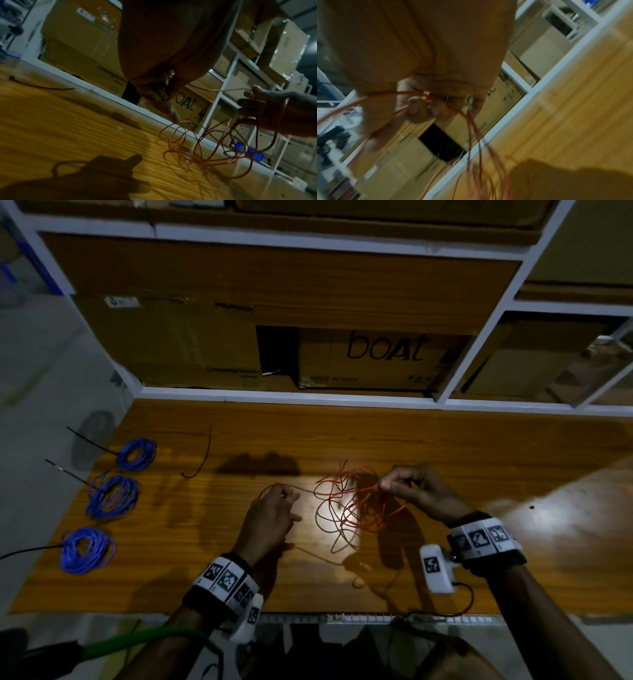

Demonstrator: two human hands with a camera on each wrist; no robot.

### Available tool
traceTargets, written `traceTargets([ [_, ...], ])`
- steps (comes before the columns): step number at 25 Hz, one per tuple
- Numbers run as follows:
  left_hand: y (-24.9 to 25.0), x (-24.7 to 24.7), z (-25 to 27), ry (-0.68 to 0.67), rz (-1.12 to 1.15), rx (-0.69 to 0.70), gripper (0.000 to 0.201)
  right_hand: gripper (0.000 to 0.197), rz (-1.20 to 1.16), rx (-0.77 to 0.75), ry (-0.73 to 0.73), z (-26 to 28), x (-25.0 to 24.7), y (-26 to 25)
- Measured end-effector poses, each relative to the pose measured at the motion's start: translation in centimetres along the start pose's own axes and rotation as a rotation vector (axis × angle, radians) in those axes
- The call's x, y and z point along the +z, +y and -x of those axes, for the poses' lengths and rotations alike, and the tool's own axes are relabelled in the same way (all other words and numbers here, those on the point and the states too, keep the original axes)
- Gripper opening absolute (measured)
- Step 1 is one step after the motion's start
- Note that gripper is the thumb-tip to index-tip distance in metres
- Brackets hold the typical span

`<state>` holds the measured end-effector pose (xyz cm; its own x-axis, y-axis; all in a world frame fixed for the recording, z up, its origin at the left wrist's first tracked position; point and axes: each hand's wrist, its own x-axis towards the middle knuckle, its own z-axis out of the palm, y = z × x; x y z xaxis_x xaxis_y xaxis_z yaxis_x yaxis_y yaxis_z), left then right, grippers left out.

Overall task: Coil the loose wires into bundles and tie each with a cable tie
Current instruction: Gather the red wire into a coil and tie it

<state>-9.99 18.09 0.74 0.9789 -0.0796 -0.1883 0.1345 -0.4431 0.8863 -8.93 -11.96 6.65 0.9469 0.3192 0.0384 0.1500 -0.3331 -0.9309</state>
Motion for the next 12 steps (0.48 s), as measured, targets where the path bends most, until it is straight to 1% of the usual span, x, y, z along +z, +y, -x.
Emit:
traceTargets([
  [3, 1.1, 0.4, -0.1, -0.036, 0.401, -0.071, 0.012, 0.017, -0.079, 0.049, 0.072, 0.7, 1.5, 1.1],
  [5, 1.9, 0.3, -0.8, -0.044, 0.646, -0.081, 0.019, 0.022, -0.116, 0.097, 0.042, 1.0, 2.4, 1.8],
  [7, 3.0, 0.2, -1.4, -0.057, 0.854, -0.077, 0.023, 0.035, -0.15, 0.12, -0.016, 1.3, 3.3, 2.4],
  [9, 4.1, 0.2, -1.7, -0.044, 0.919, -0.066, 0.022, 0.043, -0.141, 0.098, -0.041, 1.5, 4.2, 2.7],
  [11, 4.7, 0.4, -2.0, -0.006, 0.86, -0.047, 0.021, 0.041, -0.141, 0.065, -0.034, 1.8, 4.8, 2.4],
  [12, 4.9, 0.6, -2.2, 0.002, 0.845, -0.043, 0.021, 0.037, -0.149, 0.055, -0.035, 1.8, 5.1, 2.2],
])
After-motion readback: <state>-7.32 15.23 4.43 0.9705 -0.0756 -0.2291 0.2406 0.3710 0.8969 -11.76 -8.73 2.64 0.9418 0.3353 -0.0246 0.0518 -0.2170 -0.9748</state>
